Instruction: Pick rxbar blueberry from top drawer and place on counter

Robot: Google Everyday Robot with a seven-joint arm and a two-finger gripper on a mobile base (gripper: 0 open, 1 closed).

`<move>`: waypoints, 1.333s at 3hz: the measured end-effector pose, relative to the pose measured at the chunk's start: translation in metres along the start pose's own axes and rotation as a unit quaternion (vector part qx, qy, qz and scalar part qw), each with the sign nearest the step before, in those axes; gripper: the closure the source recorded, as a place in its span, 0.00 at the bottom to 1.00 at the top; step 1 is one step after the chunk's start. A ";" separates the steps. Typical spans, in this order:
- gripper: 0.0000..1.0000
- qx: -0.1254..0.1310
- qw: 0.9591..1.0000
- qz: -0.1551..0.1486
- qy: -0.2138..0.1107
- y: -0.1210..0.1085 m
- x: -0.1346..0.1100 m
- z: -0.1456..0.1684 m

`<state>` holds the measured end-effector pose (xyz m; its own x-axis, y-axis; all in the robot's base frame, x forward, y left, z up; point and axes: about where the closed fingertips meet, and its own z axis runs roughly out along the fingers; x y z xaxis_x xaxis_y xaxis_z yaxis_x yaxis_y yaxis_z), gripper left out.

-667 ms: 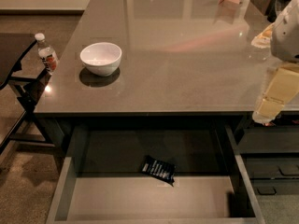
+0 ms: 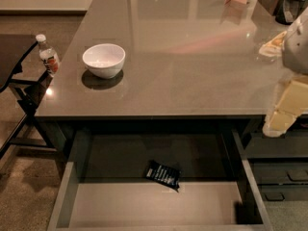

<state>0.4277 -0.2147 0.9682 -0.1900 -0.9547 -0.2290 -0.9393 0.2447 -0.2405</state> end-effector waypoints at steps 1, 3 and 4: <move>0.00 -0.012 0.999 -0.023 -0.036 0.031 0.005 0.015; 0.00 -0.015 0.994 -0.059 -0.096 0.063 0.000 0.047; 0.00 -0.024 0.992 -0.067 -0.106 0.070 -0.009 0.063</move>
Offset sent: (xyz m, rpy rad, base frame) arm -0.0655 0.0381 -0.0976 0.2601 -0.0834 0.2311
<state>0.3818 -0.1785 0.8941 -0.0038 -0.9200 -0.3919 -0.9656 0.1053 -0.2379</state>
